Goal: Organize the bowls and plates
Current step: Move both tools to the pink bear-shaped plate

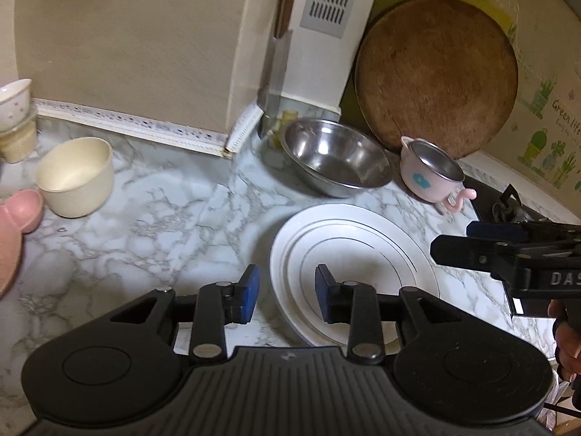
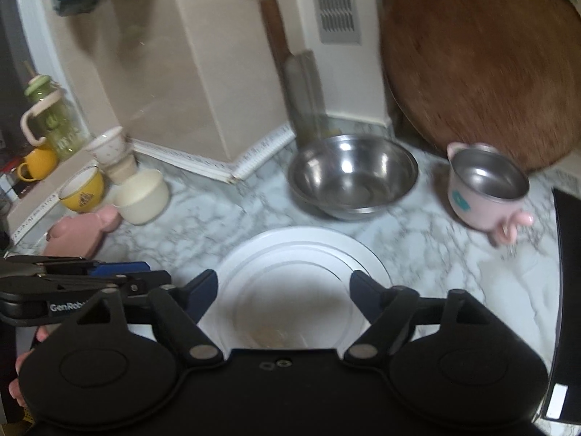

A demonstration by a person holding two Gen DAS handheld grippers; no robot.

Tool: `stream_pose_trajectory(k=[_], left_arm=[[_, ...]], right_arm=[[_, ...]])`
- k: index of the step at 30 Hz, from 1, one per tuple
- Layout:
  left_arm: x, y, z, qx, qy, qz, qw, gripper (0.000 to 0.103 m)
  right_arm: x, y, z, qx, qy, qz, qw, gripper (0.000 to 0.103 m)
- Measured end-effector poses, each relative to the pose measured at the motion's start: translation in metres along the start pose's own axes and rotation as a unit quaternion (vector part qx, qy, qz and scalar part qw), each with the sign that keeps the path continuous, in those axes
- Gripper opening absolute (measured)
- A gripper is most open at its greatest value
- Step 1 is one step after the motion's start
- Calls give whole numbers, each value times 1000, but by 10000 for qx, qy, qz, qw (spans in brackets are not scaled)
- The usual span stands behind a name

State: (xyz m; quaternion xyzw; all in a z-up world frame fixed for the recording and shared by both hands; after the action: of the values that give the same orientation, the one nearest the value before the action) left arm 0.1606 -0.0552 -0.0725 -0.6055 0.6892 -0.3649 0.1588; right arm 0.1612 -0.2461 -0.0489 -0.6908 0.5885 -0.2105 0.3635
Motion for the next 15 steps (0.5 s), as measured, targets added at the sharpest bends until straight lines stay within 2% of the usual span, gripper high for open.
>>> stream_pose_trajectory(k=[1,2,3,5,9,11,15], left_arm=[[-2,0,-4,45,-16,-28,10000,34],[-5,0,-7,100,-31,-36,9999,42],[-7,0,-12,187,-74,-36,9998,55],[-11,0,-24,416,-169,-22,9990,71],[-21,1,-43,679,-305,24,9972,73],[-30,2,-51,781,-453,18,9959,78],[-53,7,-66,945,-713,-153,9928,79]], right_arm=[[-6,-1,-3,75,-12,-70,9999,85],[-12,-3,-6,154,-7,-143,9998,87],[-17,-4,-8,245,1,-222,9995,91],[-30,-6,-14,438,24,-412,9982,96],[-52,-9,-18,648,39,-713,9953,103],[-65,-10,-16,668,62,-895,9937,103],[-92,-13,-6,676,34,-1103,9916,103]])
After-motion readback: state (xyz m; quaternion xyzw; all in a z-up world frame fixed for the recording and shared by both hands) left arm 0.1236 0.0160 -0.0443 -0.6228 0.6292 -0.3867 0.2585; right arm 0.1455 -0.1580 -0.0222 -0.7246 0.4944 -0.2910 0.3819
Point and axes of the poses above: each gripper's, at about its wrist camera, not at the fingertips, and z roughly the way its jaws point, x to its right, y to its underside, the point moved 4 cm from there along z, roughly the way its jaws point
